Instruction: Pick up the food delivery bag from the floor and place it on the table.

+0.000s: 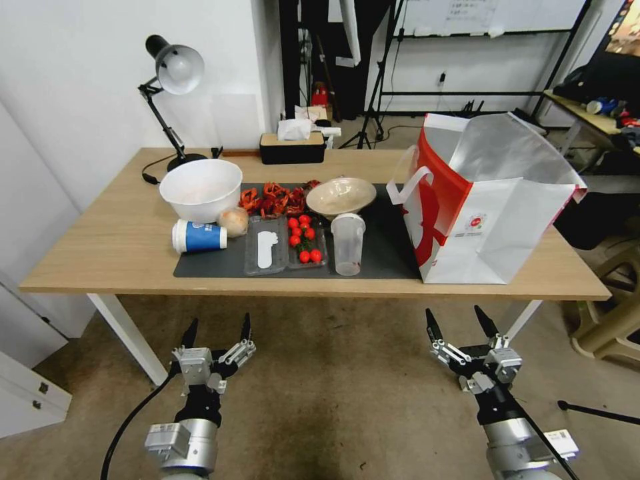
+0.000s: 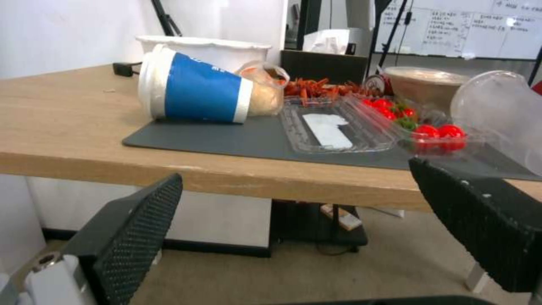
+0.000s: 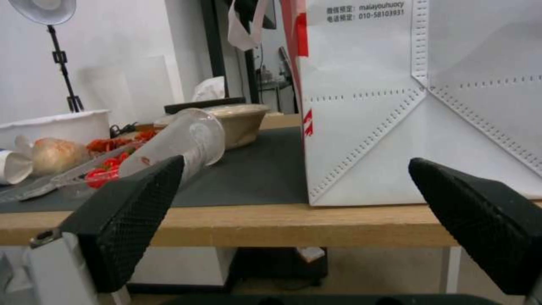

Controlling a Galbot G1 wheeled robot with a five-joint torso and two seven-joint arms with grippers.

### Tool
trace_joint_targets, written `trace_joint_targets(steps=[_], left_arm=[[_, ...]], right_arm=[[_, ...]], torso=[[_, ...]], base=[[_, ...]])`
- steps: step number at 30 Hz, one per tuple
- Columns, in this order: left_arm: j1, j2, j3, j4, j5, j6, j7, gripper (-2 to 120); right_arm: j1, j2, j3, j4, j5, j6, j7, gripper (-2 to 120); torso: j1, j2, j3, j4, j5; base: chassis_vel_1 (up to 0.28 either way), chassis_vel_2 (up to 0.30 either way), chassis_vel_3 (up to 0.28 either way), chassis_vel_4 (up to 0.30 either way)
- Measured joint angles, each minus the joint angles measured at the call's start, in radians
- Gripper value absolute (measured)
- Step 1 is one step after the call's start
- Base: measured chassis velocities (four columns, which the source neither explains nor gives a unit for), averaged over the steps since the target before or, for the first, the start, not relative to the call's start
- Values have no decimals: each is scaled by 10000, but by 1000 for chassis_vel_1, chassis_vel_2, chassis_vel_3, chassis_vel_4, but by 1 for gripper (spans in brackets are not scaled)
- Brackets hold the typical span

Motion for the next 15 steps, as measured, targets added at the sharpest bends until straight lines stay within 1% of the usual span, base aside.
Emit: trace_joint_targets(steps=[15], left_arm=[[5, -3, 1, -3, -1, 0, -12, 100]], right_arm=[[-1, -8, 14, 9, 15, -12, -10, 100]], torso=[[-1, 0, 0, 0, 0]], base=[[0, 0, 0, 0]])
